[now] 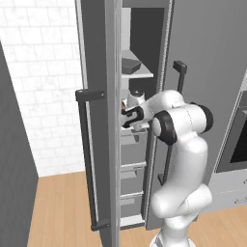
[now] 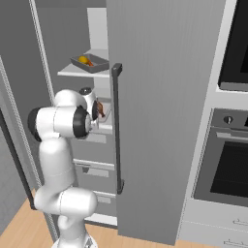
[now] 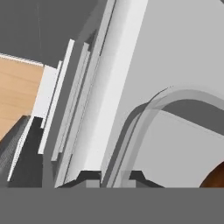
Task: Take the meat container that has the chicken drumstick and place it on the second highest rack of the freezer. Then take the vegetable container that has the lemon and carrot and place it on the highest rack of the freezer.
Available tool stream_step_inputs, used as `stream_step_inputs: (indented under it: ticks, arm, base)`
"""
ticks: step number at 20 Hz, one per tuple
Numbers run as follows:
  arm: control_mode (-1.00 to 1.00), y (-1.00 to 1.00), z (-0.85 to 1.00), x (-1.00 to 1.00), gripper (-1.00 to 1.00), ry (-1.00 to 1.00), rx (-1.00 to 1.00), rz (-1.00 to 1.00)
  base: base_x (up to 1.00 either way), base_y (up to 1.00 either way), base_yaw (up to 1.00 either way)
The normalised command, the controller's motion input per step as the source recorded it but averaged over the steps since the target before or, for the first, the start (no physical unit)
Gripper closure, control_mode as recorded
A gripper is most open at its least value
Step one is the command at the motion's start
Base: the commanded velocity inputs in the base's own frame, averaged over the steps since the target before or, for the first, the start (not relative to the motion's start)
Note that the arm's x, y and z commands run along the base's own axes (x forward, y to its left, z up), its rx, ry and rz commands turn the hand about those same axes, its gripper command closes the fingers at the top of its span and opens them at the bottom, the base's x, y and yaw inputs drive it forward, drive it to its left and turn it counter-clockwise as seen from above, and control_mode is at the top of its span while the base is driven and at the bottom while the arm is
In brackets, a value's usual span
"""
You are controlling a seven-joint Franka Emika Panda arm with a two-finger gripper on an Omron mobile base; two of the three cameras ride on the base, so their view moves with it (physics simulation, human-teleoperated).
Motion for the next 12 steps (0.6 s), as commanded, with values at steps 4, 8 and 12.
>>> stream_step_inputs:
  ticks: [4, 8, 12]
  arm:
    - [-1.00, 0.00, -0.09, 0.74, 1.00, 0.00, 0.00, 0.00]
    - [-1.00, 0.00, -0.14, 0.69, -1.00, 0.00, 0.00, 0.00]
    - [-1.00, 0.02, -0.16, 0.33, -1.00, 0.00, 0.00, 0.00]
  base:
    - [0.00, 0.00, 0.00]
    - [0.00, 0.00, 0.00]
    - [0.00, 0.00, 0.00]
